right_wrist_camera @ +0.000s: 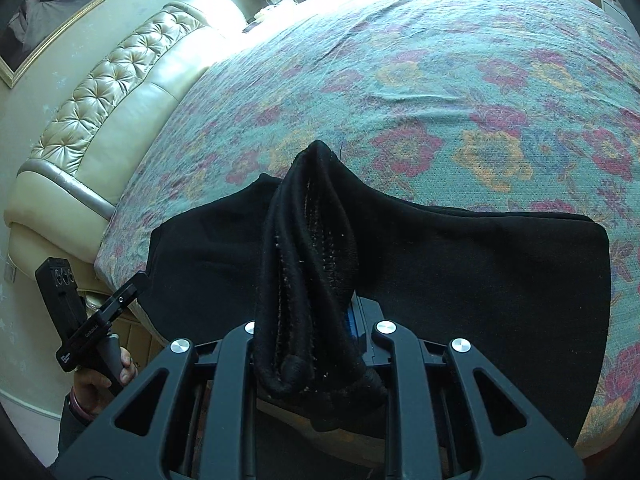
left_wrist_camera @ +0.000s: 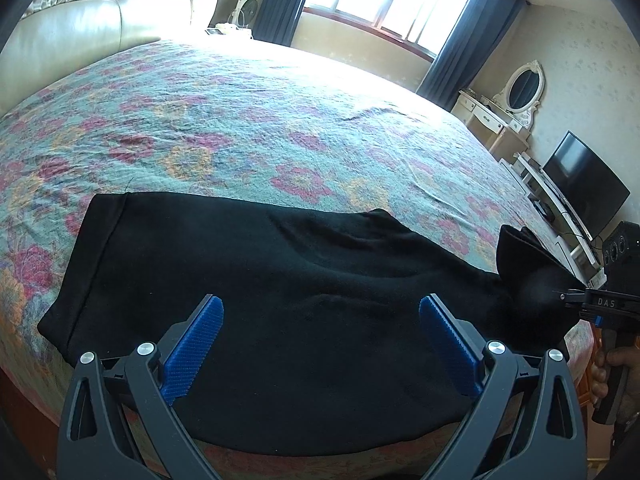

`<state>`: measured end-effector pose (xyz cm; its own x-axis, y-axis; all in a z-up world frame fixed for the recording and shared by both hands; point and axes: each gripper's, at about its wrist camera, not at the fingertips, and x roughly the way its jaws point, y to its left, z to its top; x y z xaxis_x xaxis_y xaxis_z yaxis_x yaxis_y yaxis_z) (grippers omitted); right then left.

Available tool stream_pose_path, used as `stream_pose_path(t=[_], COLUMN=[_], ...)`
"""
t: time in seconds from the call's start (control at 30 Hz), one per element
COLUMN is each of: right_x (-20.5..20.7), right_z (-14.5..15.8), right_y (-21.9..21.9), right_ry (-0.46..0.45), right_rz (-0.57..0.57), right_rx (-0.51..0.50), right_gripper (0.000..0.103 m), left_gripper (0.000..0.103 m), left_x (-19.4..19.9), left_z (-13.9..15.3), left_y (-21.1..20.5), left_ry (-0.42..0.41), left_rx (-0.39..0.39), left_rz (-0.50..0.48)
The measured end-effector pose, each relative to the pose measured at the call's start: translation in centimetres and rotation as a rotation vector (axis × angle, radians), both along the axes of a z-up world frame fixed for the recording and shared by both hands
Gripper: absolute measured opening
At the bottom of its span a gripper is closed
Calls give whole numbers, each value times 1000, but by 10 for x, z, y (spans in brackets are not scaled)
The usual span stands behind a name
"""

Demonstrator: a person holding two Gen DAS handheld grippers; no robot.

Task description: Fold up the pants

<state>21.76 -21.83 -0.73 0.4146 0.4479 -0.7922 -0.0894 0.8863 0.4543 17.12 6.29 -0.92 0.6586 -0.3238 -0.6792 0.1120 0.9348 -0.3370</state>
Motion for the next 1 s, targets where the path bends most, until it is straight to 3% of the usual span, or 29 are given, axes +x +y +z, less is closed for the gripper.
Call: stream_pose_path(t=[0.23, 0.37, 0.5, 0.57, 0.77, 1.0], right_x=[4, 3, -1, -3, -6, -9], right_z=[-23, -33, -42, -45, -47, -44], right_y=[22, 29, 33, 37, 49, 76], right_ry=[23, 40, 59, 66, 56, 19], right_rz=[16, 16, 10, 10, 21, 75], right_rx=[-60, -47, 43, 63, 45, -88], right_gripper=[23, 32, 56, 60, 69, 82], left_gripper=[98, 98, 98, 98, 98, 98], left_x=[1, 1, 1, 1, 3, 4], left_z=[-3, -5, -6, -7, -9, -12], left_y=[1, 1, 1, 0, 1, 0], left_ry=[9, 13, 17, 19, 22, 30], left_rx=[-9, -16, -11, -12, -13, -7], left_rz=[7, 8, 7, 7, 8, 5])
